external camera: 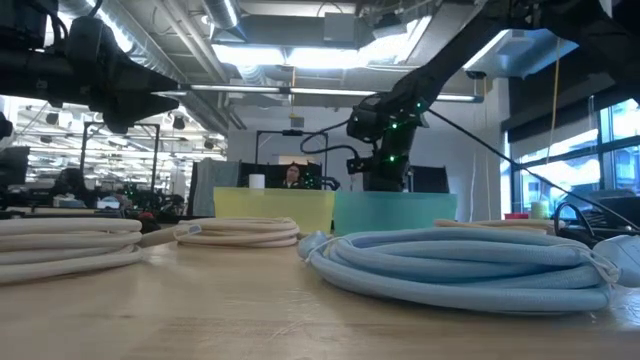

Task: Pick & Place USB Port
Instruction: Put the black charger cable into the green bin

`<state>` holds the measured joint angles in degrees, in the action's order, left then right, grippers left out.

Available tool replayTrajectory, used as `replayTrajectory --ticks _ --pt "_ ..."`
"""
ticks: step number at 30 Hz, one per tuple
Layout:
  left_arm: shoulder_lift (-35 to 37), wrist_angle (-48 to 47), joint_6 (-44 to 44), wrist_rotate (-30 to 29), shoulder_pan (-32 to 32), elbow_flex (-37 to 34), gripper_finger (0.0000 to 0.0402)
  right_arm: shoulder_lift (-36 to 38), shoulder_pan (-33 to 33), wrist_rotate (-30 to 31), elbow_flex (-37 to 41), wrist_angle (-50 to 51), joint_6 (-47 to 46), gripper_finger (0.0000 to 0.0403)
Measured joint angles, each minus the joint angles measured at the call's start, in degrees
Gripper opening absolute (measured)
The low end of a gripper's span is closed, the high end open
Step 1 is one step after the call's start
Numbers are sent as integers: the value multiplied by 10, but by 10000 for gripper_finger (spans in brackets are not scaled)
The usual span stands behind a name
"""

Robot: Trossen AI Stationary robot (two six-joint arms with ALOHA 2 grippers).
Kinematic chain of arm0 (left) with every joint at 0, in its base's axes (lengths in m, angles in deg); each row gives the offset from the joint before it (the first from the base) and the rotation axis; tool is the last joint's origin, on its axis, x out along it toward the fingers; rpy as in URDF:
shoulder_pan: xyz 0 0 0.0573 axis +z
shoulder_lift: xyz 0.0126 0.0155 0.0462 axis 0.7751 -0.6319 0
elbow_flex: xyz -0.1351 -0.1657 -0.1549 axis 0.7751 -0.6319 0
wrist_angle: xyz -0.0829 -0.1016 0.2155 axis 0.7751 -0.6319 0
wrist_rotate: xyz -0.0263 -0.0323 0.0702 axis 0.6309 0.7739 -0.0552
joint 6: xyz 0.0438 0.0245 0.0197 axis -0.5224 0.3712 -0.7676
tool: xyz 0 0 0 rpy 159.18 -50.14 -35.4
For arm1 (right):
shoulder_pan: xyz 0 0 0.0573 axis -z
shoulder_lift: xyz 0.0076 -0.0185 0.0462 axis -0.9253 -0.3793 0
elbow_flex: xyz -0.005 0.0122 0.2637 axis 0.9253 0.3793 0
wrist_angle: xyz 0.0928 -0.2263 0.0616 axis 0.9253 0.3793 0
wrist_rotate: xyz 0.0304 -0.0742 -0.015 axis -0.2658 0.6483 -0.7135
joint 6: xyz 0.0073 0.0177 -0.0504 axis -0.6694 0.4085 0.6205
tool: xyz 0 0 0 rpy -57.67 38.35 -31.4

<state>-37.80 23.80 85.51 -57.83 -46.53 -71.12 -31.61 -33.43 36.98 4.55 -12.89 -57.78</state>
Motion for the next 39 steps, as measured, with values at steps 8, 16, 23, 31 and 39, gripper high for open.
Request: replayTrajectory --ticks 8,16,23,31,39 --pt "0 -1 -4 0 0 0 246 27 -36 92 -84 167 -36 301" --pt "0 -1 -20 1 0 0 246 129 -107 19 -165 305 -89 291" --pt "0 -5 -17 40 0 0 246 313 -204 -84 -83 312 -176 283" --pt "0 -8 -17 58 0 0 246 530 -337 -152 189 55 -296 283" --pt "-3 -8 -41 59 0 0 246 559 -367 -144 441 -535 -190 283"
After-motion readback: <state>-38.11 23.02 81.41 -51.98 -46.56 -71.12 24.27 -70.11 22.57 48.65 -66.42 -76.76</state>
